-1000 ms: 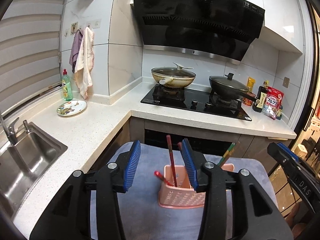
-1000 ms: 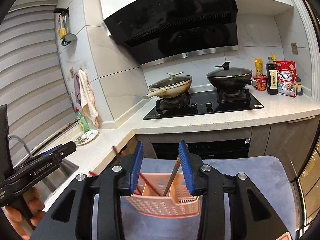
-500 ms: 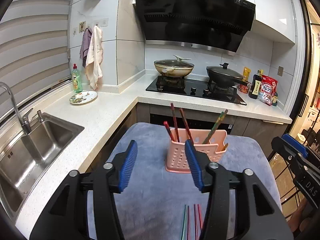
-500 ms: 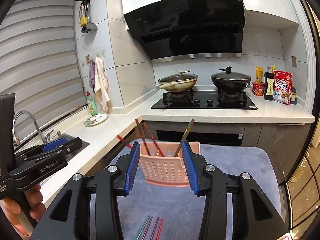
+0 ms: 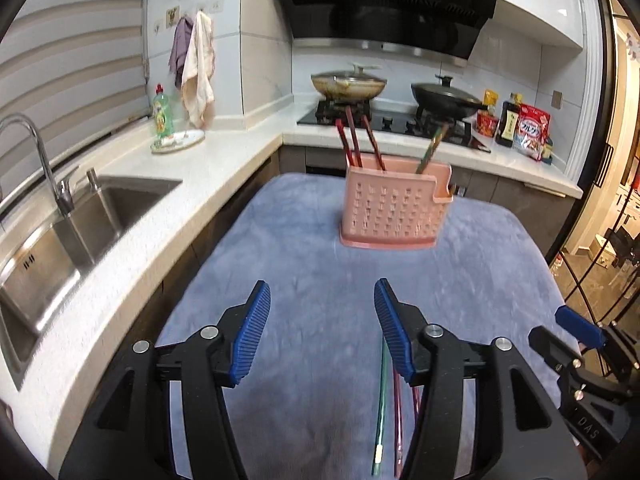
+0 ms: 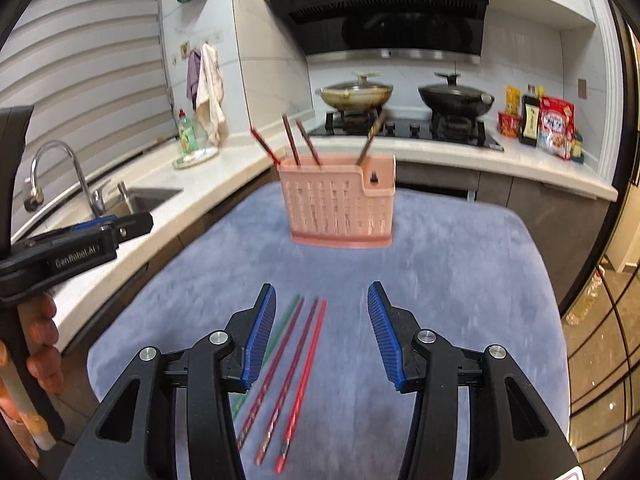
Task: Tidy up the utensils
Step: 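Move both tools back to the remaining chopsticks on the mat, then grasp the bright red chopstick with the right tool while the left tool grasps the green chopstick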
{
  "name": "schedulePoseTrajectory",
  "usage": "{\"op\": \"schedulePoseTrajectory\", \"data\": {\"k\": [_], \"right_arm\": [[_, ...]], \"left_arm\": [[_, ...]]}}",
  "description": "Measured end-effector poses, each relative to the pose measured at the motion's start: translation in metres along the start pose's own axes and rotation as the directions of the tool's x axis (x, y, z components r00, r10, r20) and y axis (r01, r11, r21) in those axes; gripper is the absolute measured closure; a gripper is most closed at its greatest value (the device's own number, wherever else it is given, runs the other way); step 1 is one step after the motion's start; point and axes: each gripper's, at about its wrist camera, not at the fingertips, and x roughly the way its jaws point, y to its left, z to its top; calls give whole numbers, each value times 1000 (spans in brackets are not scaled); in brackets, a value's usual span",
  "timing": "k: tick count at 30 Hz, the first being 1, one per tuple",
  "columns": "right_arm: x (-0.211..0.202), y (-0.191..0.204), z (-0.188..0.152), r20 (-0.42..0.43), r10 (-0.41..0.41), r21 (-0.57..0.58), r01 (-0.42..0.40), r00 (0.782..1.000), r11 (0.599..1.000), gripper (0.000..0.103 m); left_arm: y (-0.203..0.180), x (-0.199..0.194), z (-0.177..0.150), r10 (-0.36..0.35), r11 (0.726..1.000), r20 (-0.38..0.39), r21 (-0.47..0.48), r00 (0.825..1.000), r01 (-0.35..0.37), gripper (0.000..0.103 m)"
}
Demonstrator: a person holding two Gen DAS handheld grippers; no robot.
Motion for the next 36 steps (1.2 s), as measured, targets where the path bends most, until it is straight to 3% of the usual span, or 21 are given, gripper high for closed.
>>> {"op": "schedulePoseTrajectory", "data": {"k": [8,14,24,36], "right_arm": [[14,8,-64,-95,-15,16,17,995,1000,56],[28,19,-96,-144,-17,13,19,989,1000,56],[44,23,-118,-204,-8,28,14,979,1000,59],[60,26,-127,-238,-16,17,20,971,1000,77]], "left_arm": [[7,12,-60,5,1000,-105,-21,994,-7,52],[8,15,-86,8,1000,-141,-16,990,-11,52],[7,20,-114,1,1000,-188,-15,982,-3,52],[10,24,-128,1,1000,-222,-10,975,-3,52]]}}
